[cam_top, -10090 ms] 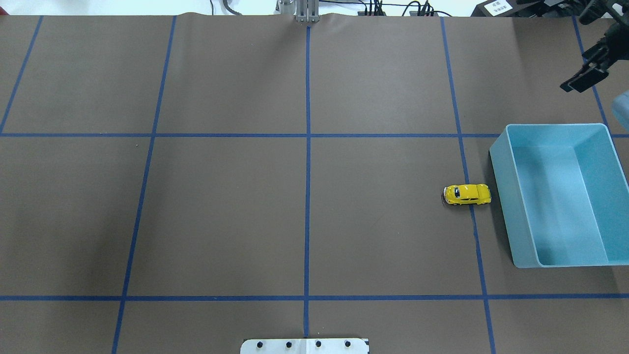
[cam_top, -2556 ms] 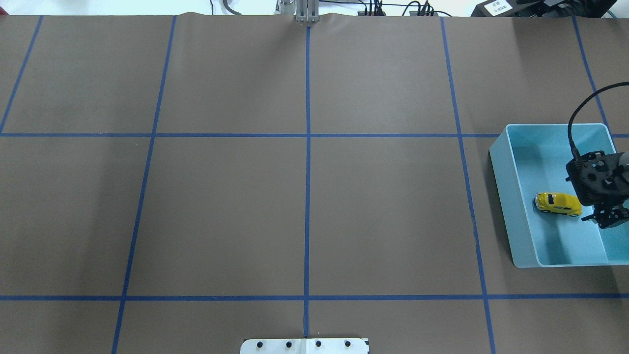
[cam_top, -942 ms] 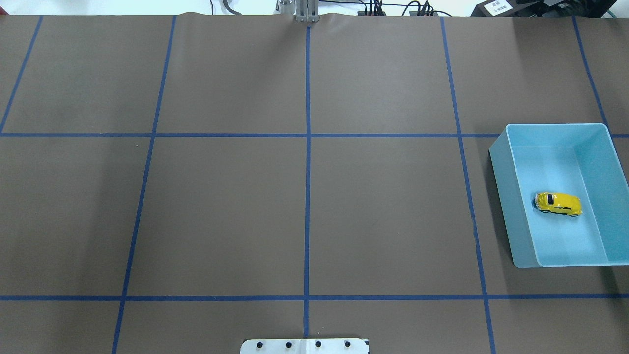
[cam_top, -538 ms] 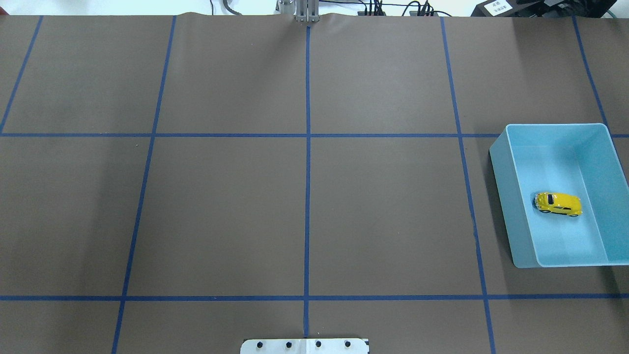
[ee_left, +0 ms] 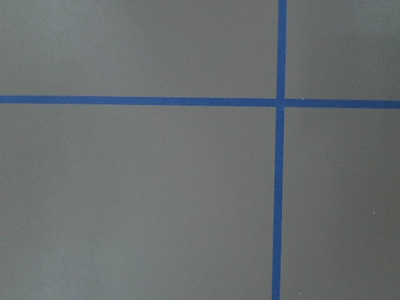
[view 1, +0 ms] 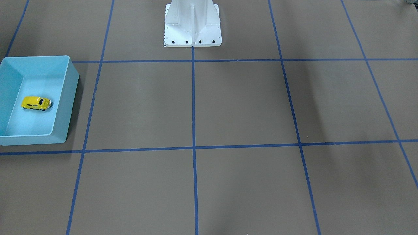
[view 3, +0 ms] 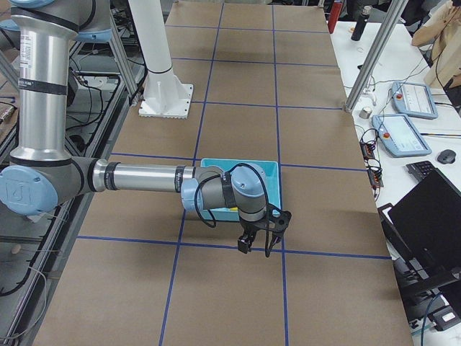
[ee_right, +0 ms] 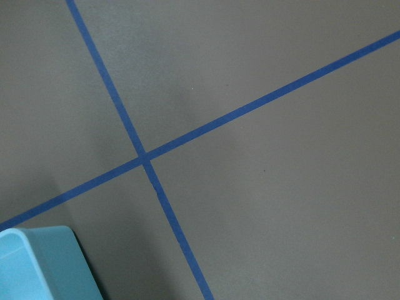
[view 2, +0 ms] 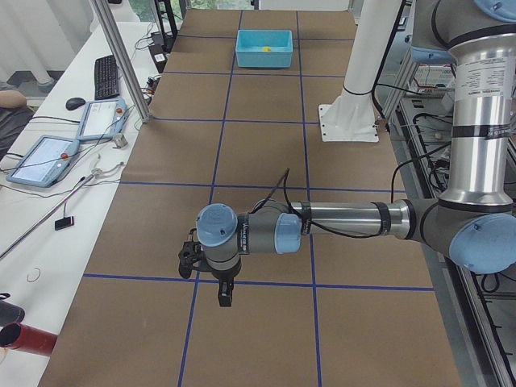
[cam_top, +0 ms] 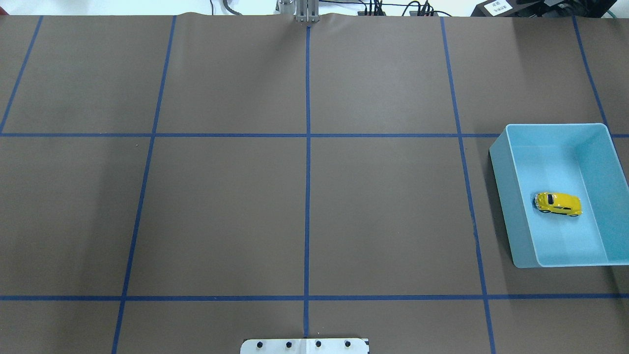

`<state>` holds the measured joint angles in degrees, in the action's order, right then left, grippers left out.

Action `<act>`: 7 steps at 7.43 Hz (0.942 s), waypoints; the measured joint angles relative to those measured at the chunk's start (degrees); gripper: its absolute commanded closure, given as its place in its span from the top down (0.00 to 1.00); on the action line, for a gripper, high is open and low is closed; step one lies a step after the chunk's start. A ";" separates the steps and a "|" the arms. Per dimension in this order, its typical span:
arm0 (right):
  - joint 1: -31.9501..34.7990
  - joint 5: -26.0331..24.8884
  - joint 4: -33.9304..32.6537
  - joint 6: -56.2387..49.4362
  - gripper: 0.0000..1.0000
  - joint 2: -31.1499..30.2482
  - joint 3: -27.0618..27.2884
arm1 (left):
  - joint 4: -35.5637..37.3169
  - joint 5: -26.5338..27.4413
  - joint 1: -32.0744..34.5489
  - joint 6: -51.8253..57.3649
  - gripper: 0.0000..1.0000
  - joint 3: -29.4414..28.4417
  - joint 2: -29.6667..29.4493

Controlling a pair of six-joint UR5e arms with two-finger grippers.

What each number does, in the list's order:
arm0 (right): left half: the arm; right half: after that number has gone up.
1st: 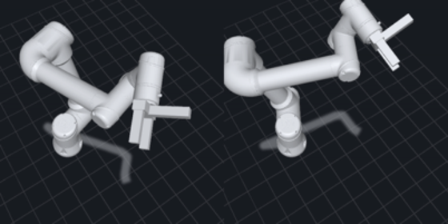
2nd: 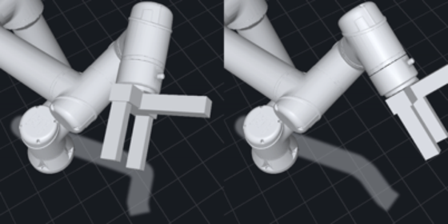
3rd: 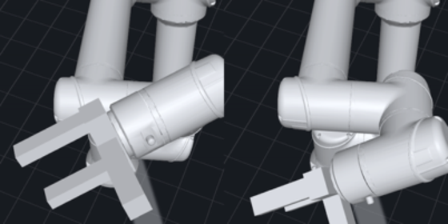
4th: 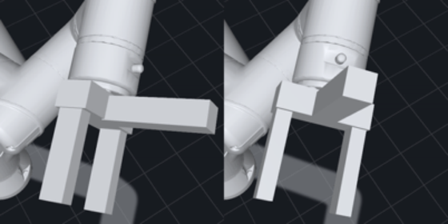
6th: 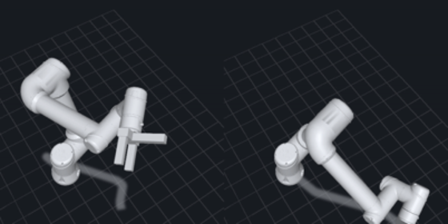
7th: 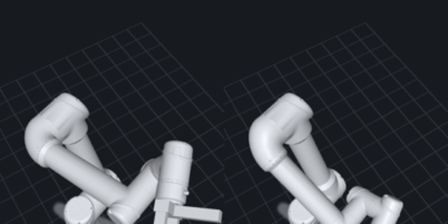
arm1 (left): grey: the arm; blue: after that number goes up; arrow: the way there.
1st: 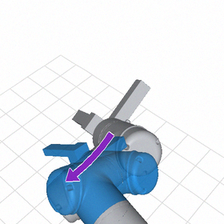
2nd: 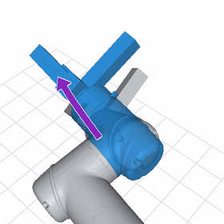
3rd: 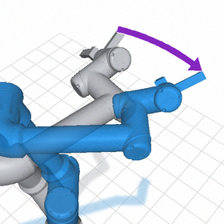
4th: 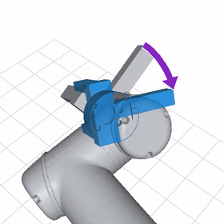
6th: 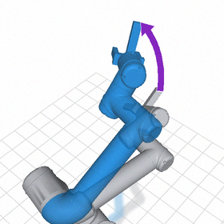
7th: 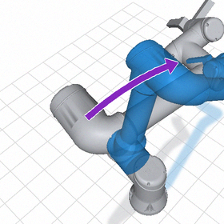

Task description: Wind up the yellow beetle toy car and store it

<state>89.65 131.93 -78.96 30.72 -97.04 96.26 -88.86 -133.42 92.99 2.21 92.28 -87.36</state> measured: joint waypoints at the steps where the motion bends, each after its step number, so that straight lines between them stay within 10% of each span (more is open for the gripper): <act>1: 0.23 2.85 0.81 -3.12 1.00 -0.35 -0.30 | 0.00 0.00 0.01 0.02 1.00 0.00 0.00; 7: 1.42 5.19 0.70 -20.81 1.00 -1.17 -0.11 | 0.00 0.00 0.07 0.07 1.00 0.00 0.00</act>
<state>91.07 137.11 -78.26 9.91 -98.21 96.15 -88.86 -133.42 93.05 2.28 92.29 -87.36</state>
